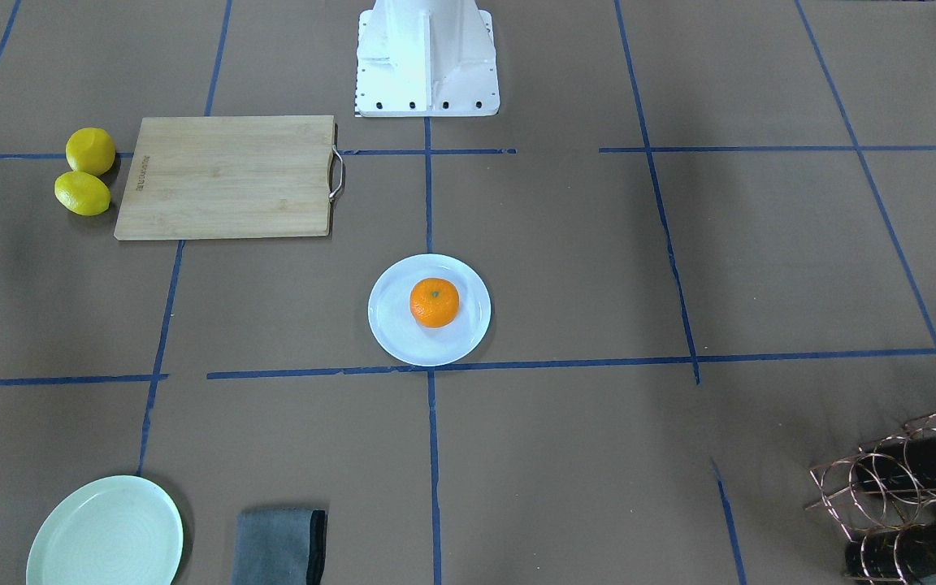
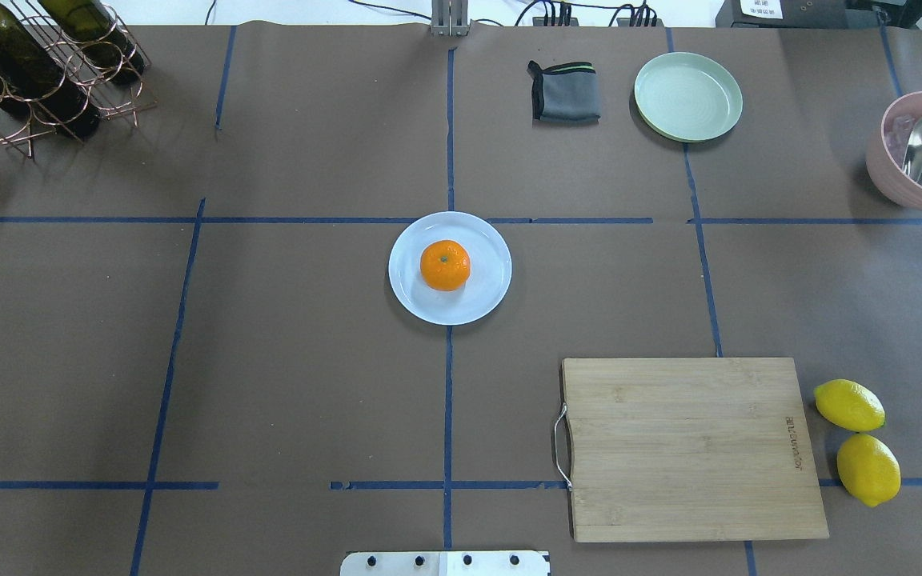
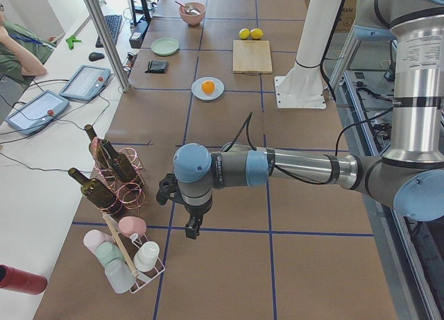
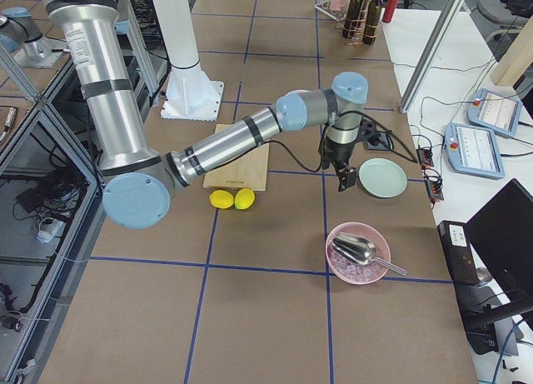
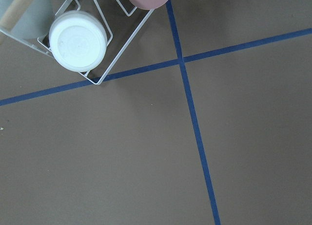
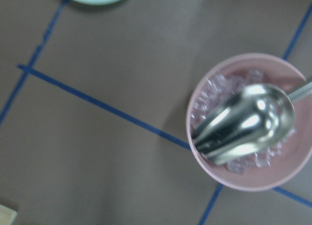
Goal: Pick orange to plate
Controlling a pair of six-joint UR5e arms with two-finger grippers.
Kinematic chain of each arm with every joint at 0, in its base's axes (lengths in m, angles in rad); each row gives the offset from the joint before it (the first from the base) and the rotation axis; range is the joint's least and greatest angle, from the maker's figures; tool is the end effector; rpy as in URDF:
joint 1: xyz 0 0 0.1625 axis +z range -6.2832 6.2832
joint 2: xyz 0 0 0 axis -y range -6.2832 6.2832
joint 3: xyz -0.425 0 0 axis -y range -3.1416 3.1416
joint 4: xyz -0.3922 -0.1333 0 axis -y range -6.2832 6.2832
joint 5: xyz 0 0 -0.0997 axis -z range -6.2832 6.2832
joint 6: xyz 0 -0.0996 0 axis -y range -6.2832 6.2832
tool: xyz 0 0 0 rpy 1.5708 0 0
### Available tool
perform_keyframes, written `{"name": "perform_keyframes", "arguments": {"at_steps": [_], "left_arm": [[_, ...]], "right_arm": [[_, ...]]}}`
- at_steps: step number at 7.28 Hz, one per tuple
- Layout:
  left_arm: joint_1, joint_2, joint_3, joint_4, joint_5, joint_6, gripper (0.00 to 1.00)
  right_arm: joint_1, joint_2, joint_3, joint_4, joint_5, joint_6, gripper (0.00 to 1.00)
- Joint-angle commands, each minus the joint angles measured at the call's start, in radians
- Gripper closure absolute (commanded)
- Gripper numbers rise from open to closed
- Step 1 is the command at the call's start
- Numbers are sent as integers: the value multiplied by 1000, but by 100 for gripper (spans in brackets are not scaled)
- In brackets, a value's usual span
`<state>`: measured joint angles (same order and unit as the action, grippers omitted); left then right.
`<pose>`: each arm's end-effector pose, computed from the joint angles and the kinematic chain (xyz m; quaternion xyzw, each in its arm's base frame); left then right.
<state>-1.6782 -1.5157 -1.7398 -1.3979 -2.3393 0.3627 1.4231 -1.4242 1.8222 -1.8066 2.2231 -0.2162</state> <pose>-0.1132 -0.4520 0.6196 0.0607 0.3708 0.1070 0.9205 -0.0067 -0.5397 0.4929 0.0876 -0.3165 -0.1964 0.9239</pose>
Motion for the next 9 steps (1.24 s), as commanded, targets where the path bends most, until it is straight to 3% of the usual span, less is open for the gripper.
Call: {"name": "perform_keyframes", "arguments": {"at_steps": [1, 2, 9], "left_arm": [[0, 0, 0, -3, 2, 1, 0], [0, -1, -1, -3, 0, 1, 0], [0, 0, -3, -3, 0, 1, 0]], "right_arm": [[86, -242, -79, 236, 3, -42, 0], [100, -286, -115, 339, 24, -28, 0], [125, -298, -123, 303, 56, 0, 0]]}}
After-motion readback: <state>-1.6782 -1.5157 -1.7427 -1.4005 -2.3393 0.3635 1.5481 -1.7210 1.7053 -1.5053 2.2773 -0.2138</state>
